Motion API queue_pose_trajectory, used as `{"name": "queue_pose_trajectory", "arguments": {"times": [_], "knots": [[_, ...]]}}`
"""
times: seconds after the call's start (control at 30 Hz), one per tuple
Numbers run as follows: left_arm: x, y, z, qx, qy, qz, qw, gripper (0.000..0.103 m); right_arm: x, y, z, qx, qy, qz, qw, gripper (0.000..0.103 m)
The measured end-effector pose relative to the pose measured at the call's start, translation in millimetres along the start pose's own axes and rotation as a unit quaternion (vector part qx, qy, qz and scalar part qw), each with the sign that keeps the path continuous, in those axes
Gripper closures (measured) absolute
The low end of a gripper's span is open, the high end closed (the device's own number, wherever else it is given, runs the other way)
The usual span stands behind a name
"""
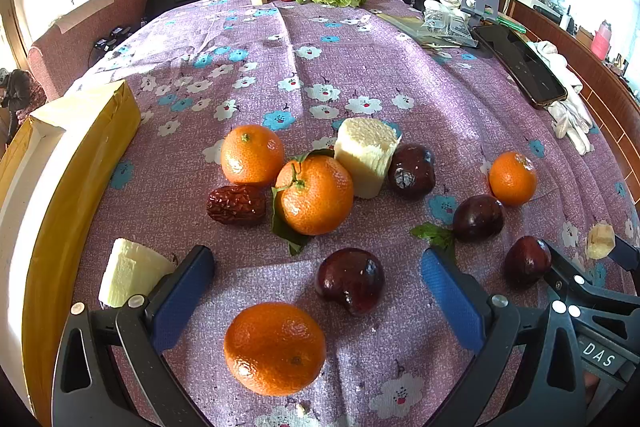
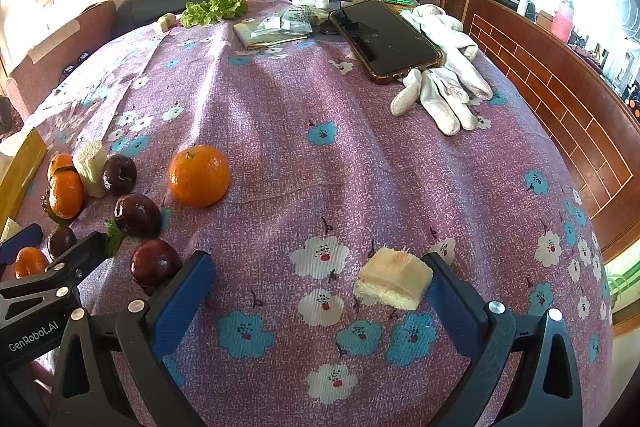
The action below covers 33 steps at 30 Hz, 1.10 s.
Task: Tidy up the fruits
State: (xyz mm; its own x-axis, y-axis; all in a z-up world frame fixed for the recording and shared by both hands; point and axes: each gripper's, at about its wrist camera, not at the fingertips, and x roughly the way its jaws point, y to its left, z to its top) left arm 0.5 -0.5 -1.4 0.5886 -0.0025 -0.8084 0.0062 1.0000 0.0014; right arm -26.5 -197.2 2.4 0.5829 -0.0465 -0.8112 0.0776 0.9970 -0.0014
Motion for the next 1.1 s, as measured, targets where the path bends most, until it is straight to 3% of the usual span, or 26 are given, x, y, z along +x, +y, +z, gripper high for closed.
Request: {"name": "queue_pose_trajectory", "arguments": {"times": [0.17, 0.43, 0.6, 0.73, 1.1], "knots": [[8, -4, 6, 0.011, 0.006, -0.008, 0.9999, 0.000, 0, 1, 0, 0.000, 0.000, 0.000, 1.000, 0.000], [-11, 1, -10, 0.044, 0.022, -0.026, 0.9985, 0.000, 1, -1, 0, -0.002, 0.001, 0.003, 1.000, 0.000], [-16, 1, -17, 0.061, 0.046, -0.031, 0.9965, 0.000, -2, -5, 1, -0.014, 0.026, 0.016, 0.999, 0.000], [-21, 3, -24, 0.064, 0.033, -0.034, 0.9968, 0.000, -6, -3, -2, -0.015, 0.032, 0.014, 0.999, 0.000], [-31, 8, -36, 0.060, 0.062, -0.034, 0.9957, 0.000, -11, -2, -10, -0.016, 0.037, 0.014, 0.999, 0.000]]}}
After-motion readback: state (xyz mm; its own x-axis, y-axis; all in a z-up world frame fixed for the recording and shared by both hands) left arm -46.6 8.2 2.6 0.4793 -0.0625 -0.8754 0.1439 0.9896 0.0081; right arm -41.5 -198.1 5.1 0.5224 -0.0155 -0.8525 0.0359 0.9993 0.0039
